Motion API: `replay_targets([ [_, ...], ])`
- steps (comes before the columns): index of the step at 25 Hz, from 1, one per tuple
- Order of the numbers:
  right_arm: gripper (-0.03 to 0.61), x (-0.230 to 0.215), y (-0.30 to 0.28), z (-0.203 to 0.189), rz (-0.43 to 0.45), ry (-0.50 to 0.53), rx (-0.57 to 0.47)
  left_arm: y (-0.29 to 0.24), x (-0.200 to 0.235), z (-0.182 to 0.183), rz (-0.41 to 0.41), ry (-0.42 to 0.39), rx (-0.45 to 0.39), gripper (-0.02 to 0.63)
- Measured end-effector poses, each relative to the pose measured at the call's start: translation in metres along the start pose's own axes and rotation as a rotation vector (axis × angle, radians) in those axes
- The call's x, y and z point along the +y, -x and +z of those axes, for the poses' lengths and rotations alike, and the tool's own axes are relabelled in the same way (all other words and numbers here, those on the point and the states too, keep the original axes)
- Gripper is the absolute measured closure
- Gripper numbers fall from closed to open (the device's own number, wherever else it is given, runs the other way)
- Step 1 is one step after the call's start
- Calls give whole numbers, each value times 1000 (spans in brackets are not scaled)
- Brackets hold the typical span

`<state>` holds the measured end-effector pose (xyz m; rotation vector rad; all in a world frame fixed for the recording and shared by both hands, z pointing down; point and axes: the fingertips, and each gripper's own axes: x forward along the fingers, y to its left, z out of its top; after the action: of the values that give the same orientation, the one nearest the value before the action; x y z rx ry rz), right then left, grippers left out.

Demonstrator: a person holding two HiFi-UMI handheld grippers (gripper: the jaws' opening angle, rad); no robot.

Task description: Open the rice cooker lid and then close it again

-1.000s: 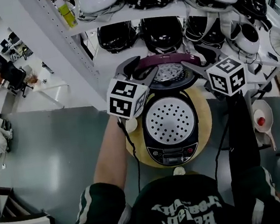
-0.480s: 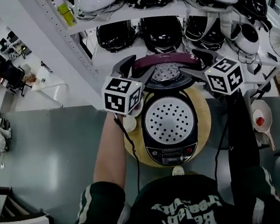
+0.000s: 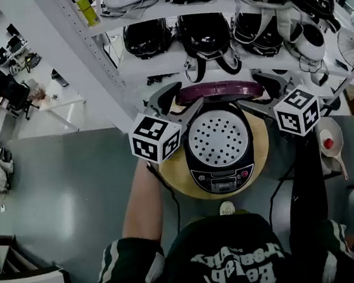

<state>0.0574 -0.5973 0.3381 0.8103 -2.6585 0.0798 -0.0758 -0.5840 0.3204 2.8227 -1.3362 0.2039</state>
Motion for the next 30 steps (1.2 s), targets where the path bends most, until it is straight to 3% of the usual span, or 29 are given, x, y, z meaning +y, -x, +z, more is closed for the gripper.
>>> replay_targets([
  [11, 258, 84, 38, -80, -6, -115, 45, 53, -71, -79, -98, 92, 67, 391],
  [13, 284, 96, 42, -91, -8, -145, 38, 62, -81, -91, -100, 102, 58, 442],
  [15, 307, 105, 44, -99, -21, -165, 34, 68, -88, -103, -102, 126, 54, 445],
  [20, 455, 113, 47, -121, -96, -234, 17, 78, -94, -125, -61, 178, 65, 537],
  [24, 546, 110, 48, -137, -162, -289, 10, 81, -99, -139, -39, 192, 72, 557],
  [30, 557, 115, 46, -160, -217, -315, 20, 83, -107, -160, 4, 197, 91, 577],
])
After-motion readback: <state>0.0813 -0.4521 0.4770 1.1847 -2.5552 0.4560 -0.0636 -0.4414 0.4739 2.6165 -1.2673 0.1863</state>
